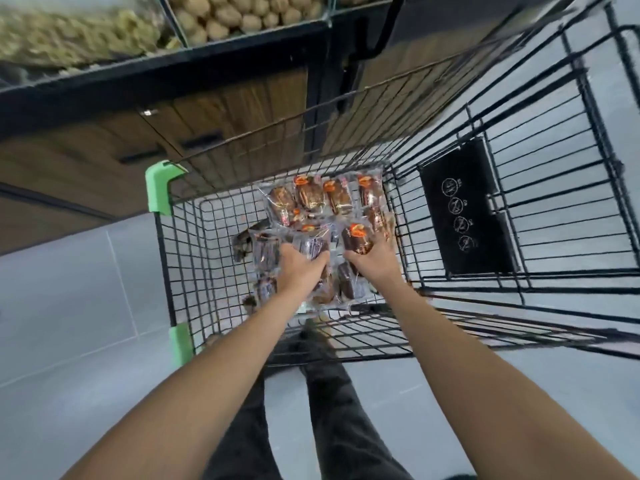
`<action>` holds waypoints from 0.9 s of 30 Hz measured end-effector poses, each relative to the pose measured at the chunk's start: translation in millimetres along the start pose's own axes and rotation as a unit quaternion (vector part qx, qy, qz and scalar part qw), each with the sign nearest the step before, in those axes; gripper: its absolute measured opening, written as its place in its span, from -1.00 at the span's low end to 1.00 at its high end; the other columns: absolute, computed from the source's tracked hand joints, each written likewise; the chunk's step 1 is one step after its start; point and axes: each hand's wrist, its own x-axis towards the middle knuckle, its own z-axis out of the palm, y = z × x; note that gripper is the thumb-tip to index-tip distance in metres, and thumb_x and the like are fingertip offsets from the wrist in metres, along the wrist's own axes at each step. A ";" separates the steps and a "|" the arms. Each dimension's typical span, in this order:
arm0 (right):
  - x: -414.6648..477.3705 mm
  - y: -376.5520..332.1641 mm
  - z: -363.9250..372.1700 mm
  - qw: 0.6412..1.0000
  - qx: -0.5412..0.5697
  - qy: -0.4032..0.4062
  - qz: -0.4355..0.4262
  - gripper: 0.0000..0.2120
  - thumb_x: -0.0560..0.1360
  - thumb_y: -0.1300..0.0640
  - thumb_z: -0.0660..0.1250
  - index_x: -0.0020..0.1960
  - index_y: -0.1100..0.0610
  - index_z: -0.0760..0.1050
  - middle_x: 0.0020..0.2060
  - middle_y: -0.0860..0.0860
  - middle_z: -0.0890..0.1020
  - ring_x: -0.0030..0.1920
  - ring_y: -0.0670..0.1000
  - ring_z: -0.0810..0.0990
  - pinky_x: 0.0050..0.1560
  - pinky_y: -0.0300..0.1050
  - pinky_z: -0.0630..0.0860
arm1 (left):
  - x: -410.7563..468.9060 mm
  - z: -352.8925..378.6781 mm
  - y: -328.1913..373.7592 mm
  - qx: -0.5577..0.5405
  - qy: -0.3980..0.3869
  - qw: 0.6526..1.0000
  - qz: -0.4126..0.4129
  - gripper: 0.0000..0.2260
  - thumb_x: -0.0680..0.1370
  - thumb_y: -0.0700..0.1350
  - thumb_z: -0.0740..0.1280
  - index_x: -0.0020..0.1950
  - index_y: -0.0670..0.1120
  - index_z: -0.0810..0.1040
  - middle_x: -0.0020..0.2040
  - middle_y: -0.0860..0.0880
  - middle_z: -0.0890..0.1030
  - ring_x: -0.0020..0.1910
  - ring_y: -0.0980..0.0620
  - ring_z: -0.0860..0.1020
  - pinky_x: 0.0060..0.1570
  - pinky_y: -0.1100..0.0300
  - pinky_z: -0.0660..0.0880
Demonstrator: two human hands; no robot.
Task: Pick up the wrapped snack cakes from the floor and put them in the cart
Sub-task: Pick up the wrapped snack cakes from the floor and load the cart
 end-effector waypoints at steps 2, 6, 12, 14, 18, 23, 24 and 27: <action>16.0 8.4 9.0 1.000 -0.010 0.015 0.011 -0.44 0.44 -0.05 0.43 0.31 0.14 0.31 0.09 0.10 0.57 0.08 0.13 0.58 0.22 0.06 0.47 | 10.0 19.0 -0.4 -0.012 0.035 0.999 -0.011 -0.42 0.47 0.09 0.39 0.29 -0.09 0.14 -0.07 0.08 0.36 -0.34 0.18 0.32 -0.49 0.44 0.28; 38.6 19.1 26.0 0.999 -0.018 0.001 0.028 -0.34 0.46 -0.08 0.40 0.40 0.18 0.21 0.22 0.15 0.50 0.23 0.17 0.51 0.31 0.10 0.41 | 28.7 40.2 -8.3 -0.050 0.084 0.994 -0.053 -0.38 0.46 0.10 0.41 0.33 -0.09 0.14 0.02 0.06 0.31 -0.36 0.30 0.19 -0.56 0.42 0.18; 46.4 19.0 36.1 0.999 0.013 -0.024 0.027 -0.36 0.49 -0.01 0.40 0.41 0.21 0.20 0.16 0.08 0.51 0.24 0.15 0.50 0.21 0.00 0.45 | 44.2 36.4 -12.4 -0.075 -0.005 0.993 -0.094 -0.31 0.46 0.06 0.41 0.40 -0.05 0.05 0.40 -0.14 0.30 0.29 -0.15 0.41 0.24 0.04 0.34; 43.6 17.2 34.0 0.999 0.022 -0.034 0.012 -0.46 0.50 0.05 0.38 0.37 0.18 0.25 0.14 0.06 0.52 0.09 0.07 0.55 0.08 -0.10 0.48 | 41.6 32.0 -12.7 -0.085 -0.019 0.993 -0.082 -0.33 0.48 0.05 0.39 0.41 -0.06 0.06 0.39 -0.12 0.31 0.31 -0.12 0.38 0.30 0.01 0.30; 29.5 9.4 24.9 0.997 0.009 -0.067 -0.023 -0.50 0.52 0.07 0.35 0.38 0.17 0.27 0.15 0.06 0.55 -0.08 -0.07 0.57 -0.14 -0.20 0.54 | 28.8 16.9 -11.9 -0.094 -0.018 0.994 -0.056 -0.47 0.52 -0.04 0.35 0.39 -0.14 0.20 0.19 -0.04 0.42 0.21 -0.06 0.45 0.19 0.10 0.37; -4.2 -15.6 19.7 0.992 -0.027 -0.085 -0.090 -0.47 0.54 0.05 0.32 0.43 0.18 0.26 0.04 0.00 0.52 -0.06 -0.03 0.50 -0.04 -0.09 0.51 | 0.6 -16.7 -5.5 -0.105 -0.019 0.994 -0.004 -0.56 0.55 -0.10 0.32 0.37 -0.11 0.24 0.01 0.10 0.46 -0.16 0.22 0.45 -0.26 0.38 0.35; -12.1 -22.0 20.1 0.990 -0.035 -0.082 -0.109 -0.48 0.53 0.06 0.33 0.41 0.18 0.27 0.05 0.03 0.53 -0.07 -0.03 0.50 -0.02 -0.06 0.52 | -6.3 -26.3 -5.8 -0.108 -0.009 0.994 0.014 -0.59 0.54 -0.13 0.32 0.34 -0.09 0.27 0.02 0.11 0.46 -0.17 0.27 0.43 -0.30 0.43 0.32; -38.8 -47.5 24.9 0.983 -0.024 -0.096 -0.152 -0.55 0.53 0.13 0.33 0.38 0.13 0.32 0.01 -0.02 0.55 -0.24 -0.10 0.49 -0.22 -0.18 0.48 | -28.1 -63.4 -9.3 -0.133 0.030 0.989 0.061 -0.65 0.54 -0.18 0.32 0.28 -0.04 0.31 0.08 0.13 0.45 -0.07 0.24 0.48 -0.23 0.39 0.45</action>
